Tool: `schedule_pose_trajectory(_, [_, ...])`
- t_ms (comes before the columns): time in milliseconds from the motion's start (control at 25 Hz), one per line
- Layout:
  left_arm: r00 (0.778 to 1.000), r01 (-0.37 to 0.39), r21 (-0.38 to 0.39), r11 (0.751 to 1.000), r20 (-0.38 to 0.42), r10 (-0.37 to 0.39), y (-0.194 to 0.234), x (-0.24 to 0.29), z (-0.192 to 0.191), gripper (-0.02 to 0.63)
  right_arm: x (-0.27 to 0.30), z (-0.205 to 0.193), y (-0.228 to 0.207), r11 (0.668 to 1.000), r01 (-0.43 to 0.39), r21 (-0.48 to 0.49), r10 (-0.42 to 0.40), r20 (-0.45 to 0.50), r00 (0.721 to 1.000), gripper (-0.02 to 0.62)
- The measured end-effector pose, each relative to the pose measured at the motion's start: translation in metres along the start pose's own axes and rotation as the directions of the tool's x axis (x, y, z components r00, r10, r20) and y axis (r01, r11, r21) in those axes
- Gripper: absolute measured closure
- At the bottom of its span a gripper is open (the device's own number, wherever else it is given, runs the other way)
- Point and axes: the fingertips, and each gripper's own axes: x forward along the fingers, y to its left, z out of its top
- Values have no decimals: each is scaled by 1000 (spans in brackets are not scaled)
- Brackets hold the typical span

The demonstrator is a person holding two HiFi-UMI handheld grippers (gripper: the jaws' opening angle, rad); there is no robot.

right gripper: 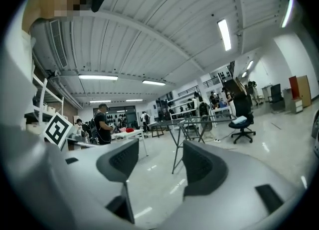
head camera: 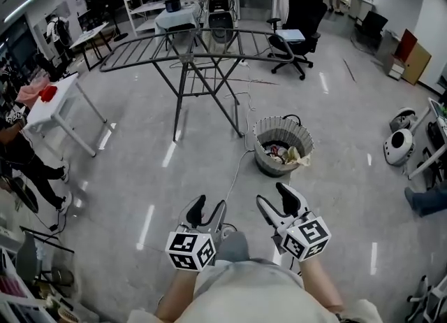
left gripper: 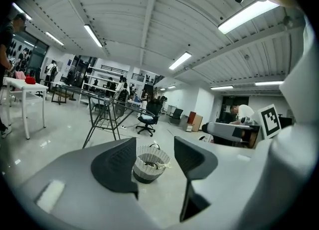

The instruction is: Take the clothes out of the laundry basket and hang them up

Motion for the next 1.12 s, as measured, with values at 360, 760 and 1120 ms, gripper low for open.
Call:
schedule_pose_trajectory(360, [998,59,-16,998,-17,-59,0,53,2,299,18,-4,-37,999,33,19,-32,-16,999,232])
schedule_pose_trajectory(760, [985,171,-12,985,-35,-172,11,182,26,298,67,6,-142,988,150,23,-149,-24,988,230])
schedule_pose_trajectory(1120, [961,268,-2,964,-69,-267,25,319,71,299,137,39,-245,972,237,12,-236,-38,971,232])
